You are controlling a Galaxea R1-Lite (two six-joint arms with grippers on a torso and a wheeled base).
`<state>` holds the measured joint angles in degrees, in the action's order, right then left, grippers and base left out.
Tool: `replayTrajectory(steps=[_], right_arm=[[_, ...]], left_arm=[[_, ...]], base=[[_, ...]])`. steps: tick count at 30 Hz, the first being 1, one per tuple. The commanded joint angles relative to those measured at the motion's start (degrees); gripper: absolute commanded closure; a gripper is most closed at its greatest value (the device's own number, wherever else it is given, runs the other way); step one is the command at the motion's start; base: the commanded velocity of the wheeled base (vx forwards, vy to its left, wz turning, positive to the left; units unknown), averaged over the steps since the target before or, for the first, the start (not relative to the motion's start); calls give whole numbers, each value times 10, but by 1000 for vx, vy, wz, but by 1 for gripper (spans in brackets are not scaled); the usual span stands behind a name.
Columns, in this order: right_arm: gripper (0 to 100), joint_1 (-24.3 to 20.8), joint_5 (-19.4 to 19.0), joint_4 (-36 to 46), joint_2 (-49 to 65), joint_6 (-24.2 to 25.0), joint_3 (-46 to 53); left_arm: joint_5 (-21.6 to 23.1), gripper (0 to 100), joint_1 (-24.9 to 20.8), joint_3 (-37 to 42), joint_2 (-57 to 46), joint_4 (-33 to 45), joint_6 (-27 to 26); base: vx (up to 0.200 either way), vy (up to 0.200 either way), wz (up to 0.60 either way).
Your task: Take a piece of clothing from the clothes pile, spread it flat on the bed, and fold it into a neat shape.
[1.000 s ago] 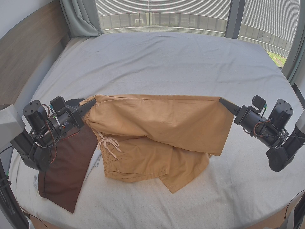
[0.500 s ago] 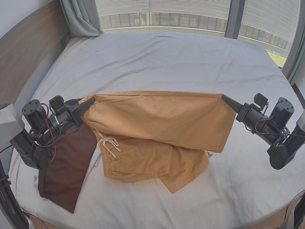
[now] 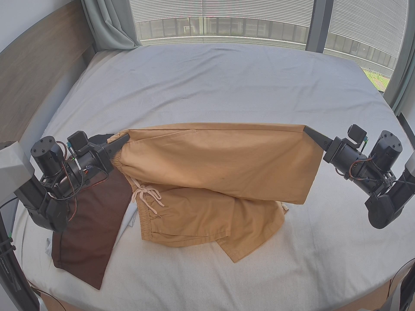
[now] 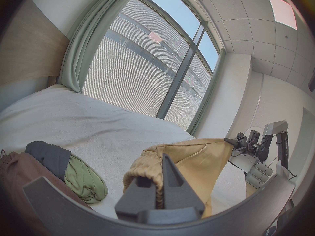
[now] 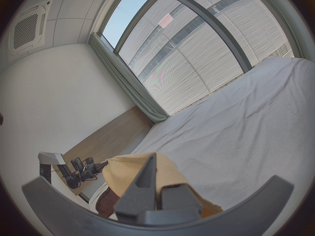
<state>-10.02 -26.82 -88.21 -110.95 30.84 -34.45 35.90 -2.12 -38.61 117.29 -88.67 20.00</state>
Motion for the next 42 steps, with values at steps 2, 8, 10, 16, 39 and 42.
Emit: replayTrajectory(steps=[2, 8, 10, 16, 39, 42], right_arm=[[100, 4, 0, 0, -1, 0, -3], [100, 5, 0, 0, -2, -1, -3], [100, 7, 0, 0, -3, -1, -3], [100, 11, 0, 0, -4, -1, -4], [100, 12, 0, 0, -5, -1, -4], [100, 15, -1, 0, -5, -2, -3]], left_arm=[[0, 100, 0, 0, 4, 0, 1], [0, 100, 4, -1, 3, 0, 1], [0, 100, 4, -1, 3, 0, 1], [0, 100, 5, -1, 3, 0, 1], [0, 100, 4, -1, 6, 0, -1], [0, 100, 4, -1, 7, 0, -1]], base=[[0, 0, 0], [0, 0, 0], [0, 0, 0], [0, 0, 0], [0, 0, 0], [0, 0, 0]])
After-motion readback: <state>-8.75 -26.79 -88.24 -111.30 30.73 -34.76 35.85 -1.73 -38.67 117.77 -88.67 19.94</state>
